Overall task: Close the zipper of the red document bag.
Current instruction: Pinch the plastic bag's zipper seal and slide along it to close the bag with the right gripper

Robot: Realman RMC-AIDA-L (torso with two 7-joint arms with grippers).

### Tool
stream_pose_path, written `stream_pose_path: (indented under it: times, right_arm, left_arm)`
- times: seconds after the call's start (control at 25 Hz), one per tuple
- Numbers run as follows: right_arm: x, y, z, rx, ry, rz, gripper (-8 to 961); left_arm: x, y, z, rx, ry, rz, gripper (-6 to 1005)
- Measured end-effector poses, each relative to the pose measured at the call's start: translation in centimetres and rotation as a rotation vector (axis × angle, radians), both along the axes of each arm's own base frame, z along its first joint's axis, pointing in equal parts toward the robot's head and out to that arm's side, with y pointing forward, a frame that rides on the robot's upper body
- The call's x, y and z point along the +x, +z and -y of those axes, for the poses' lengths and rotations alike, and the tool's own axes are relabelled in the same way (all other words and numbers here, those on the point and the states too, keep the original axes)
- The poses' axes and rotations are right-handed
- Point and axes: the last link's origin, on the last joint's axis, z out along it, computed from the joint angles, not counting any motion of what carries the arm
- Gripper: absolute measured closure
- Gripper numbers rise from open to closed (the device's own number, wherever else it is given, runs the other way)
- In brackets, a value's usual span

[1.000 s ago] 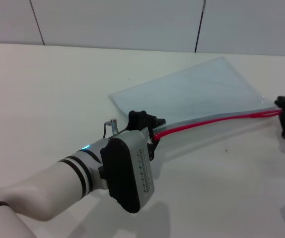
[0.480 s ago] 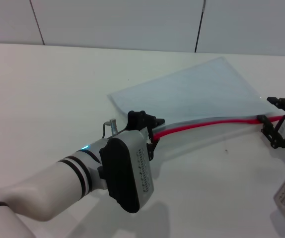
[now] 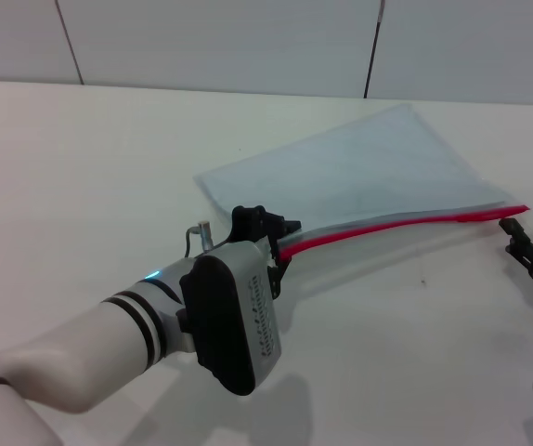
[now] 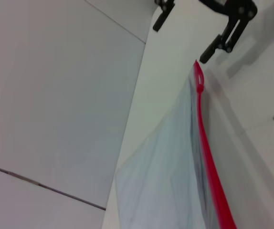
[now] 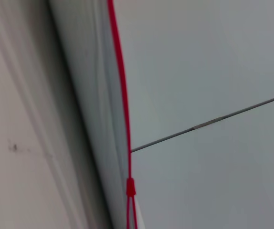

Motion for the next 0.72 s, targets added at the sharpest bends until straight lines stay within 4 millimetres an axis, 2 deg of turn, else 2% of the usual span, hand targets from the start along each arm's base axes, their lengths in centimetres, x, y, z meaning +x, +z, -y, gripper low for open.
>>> stream_pose_path:
  times: [0.08, 0.32, 0.72]
  right_arm:
    - [0.0, 0.0, 0.1, -0.002, 0.005, -0.002, 150]
    - [-1.0, -1.4, 0.2, -0.057, 0.031, 0.002, 107]
    - [-2.7, -2.5, -0.7, -0.100, 0.076, -0.002, 120]
  left_arm:
    - [-0.1, 0.0, 0.0, 0.001, 0.002, 0.000, 968]
    - [0.0, 0.0, 0.0, 0.004, -0.002, 0.002, 969]
    - [0.3, -0.2, 0.1, -0.004, -0.014, 0.001, 971]
